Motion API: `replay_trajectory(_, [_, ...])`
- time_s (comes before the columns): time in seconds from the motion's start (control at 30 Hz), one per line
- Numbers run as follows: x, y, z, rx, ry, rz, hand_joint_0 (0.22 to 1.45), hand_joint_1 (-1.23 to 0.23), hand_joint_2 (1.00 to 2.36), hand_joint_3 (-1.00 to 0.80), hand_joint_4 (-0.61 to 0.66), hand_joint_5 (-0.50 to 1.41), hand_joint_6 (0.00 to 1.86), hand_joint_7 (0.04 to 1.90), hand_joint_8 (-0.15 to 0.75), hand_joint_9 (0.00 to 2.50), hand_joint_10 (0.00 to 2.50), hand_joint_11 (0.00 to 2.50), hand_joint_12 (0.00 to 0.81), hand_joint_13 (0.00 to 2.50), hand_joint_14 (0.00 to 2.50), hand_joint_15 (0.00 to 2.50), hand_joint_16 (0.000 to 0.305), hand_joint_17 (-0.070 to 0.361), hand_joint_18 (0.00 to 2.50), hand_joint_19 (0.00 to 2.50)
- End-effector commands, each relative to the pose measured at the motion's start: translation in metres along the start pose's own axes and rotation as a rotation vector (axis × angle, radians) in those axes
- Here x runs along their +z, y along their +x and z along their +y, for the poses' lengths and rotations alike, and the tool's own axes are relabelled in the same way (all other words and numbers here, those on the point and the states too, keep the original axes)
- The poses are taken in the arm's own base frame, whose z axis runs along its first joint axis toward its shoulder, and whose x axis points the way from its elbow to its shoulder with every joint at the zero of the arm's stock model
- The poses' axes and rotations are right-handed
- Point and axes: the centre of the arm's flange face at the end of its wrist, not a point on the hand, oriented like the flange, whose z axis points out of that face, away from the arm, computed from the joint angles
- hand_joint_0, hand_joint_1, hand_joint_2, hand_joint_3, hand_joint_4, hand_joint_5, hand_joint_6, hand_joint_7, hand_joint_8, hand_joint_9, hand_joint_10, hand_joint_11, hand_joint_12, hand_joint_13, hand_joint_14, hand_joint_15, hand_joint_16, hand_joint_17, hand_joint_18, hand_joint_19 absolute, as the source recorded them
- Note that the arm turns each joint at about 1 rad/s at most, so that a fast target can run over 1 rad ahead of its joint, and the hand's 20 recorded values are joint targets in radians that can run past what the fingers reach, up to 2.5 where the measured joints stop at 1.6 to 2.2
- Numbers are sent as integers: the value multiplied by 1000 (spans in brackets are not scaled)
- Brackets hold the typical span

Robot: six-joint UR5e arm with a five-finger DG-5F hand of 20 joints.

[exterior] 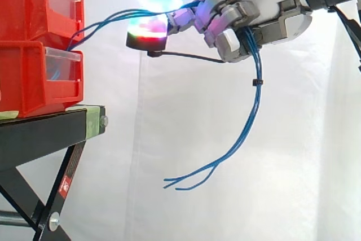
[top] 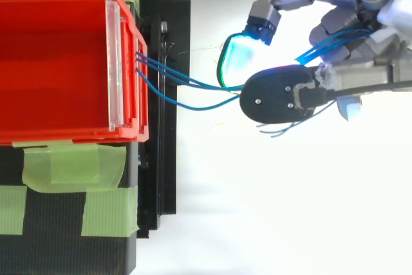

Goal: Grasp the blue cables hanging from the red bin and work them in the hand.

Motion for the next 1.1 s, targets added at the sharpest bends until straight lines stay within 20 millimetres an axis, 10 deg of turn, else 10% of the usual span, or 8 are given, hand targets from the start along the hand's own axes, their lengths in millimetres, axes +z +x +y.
replay_trajectory(0.0, [0, 0, 0, 26, 0, 1, 966, -678, 1023, -223, 244, 185, 409, 1161, 486, 1061, 2500, 2500, 718, 1729, 2500, 1878, 221, 166, 2190, 561])
replay_trajectory(0.1, [-1, 1, 0, 30, 0, 4, 920, -670, 1015, -620, 246, 188, 363, 1178, 486, 1061, 2500, 2500, 718, 1729, 2500, 1878, 221, 166, 2190, 561])
replay_trajectory(0.33, [-1, 2, 1, 31, -1, 7, 889, -675, 1013, -693, 247, 194, 297, 1211, 486, 1061, 2500, 2500, 718, 1729, 2500, 1878, 221, 166, 2190, 561])
replay_trajectory(1.07, [-2, 4, -1, -9, 12, 38, 988, -678, 1023, -358, 244, 226, 299, 1200, 486, 1061, 2500, 2500, 718, 1729, 2500, 1878, 221, 166, 2190, 561])
